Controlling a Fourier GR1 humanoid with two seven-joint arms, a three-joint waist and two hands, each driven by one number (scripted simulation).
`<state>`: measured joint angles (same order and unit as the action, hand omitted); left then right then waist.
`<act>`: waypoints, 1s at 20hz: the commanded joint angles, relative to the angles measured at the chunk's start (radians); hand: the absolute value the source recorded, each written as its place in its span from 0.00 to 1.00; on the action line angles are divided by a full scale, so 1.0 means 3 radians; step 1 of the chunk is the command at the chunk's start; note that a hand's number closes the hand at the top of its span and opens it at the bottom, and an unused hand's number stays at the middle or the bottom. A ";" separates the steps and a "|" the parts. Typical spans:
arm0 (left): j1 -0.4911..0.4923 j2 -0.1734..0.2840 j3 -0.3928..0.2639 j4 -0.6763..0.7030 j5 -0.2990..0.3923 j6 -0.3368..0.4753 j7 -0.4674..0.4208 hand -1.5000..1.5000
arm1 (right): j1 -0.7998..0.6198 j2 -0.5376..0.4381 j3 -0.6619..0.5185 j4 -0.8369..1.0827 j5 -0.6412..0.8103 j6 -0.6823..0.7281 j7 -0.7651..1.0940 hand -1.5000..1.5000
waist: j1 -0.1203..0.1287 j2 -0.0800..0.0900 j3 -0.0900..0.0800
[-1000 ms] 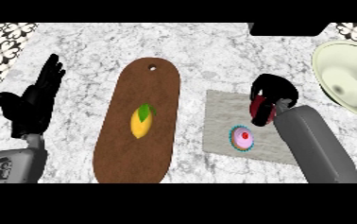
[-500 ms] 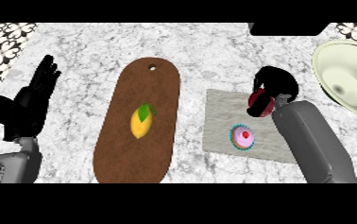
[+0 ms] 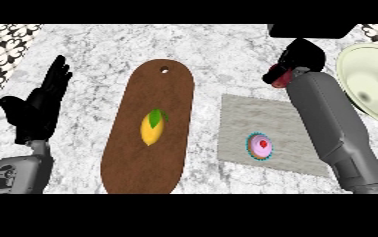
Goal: Pick the pear from the placemat and place it in the bowl
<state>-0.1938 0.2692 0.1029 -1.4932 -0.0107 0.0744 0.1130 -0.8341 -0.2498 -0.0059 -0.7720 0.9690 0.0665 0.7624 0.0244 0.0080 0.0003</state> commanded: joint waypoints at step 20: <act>0.0189 -0.0021 0.0096 -0.0223 -0.0002 -0.0019 0.0068 0.50 | -0.0030 -0.0922 -0.0544 -0.1060 0.0366 -0.0681 0.0333 1.00 | -0.0083 -0.0029 0.0001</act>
<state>-0.1566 0.2760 0.1354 -1.5314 -0.0024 0.0563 0.1294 -0.9171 -0.4582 -0.0935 -1.0801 1.1362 -0.0785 0.9584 -0.0027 -0.0023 -0.0004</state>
